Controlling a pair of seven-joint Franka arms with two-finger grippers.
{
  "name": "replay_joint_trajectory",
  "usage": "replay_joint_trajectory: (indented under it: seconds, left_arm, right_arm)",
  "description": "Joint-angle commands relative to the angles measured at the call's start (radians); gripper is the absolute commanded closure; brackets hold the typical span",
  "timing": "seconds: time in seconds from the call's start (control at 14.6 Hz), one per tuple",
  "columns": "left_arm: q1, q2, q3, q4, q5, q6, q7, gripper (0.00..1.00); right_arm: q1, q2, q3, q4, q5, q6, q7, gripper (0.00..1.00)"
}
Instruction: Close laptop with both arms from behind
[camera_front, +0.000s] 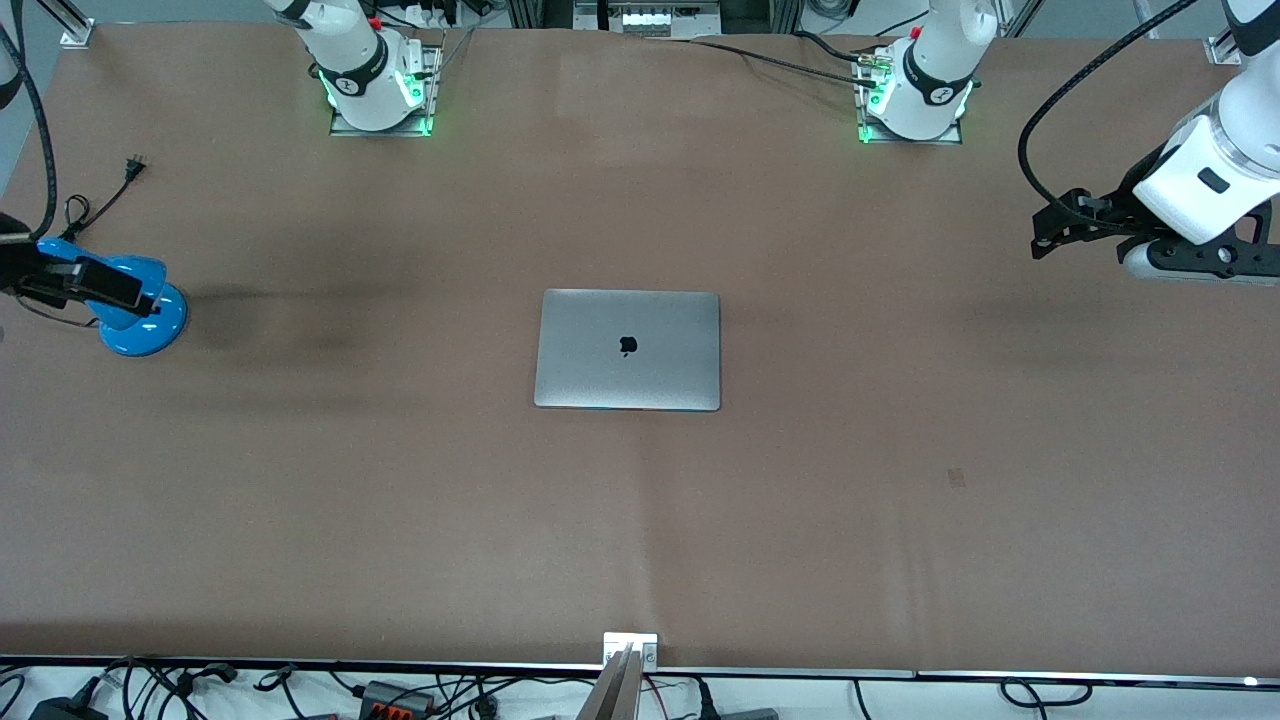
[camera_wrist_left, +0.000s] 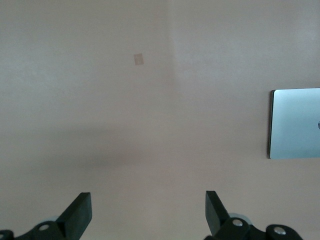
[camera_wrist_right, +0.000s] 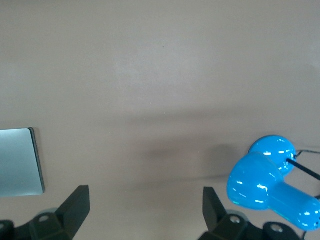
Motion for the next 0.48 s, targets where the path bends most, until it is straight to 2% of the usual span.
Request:
replay_joint_trajectory:
  seconds: [0.0,0.21,0.41]
  left_arm:
    - [-0.006,-0.017,-0.009,0.002,0.005,-0.018,0.015,0.00]
    - [-0.006,-0.018,-0.010,0.004,0.007,-0.018,0.016,0.00]
    - [-0.006,-0.017,-0.010,0.004,0.007,-0.021,0.018,0.00]
  right_arm:
    - [-0.010,-0.198,0.019,-0.276,-0.029,0.130,-0.041,0.00]
    - [-0.013,-0.215,0.017,-0.265,-0.028,0.052,-0.029,0.00]
    - [-0.014,-0.217,0.017,-0.260,-0.030,0.064,-0.042,0.00]
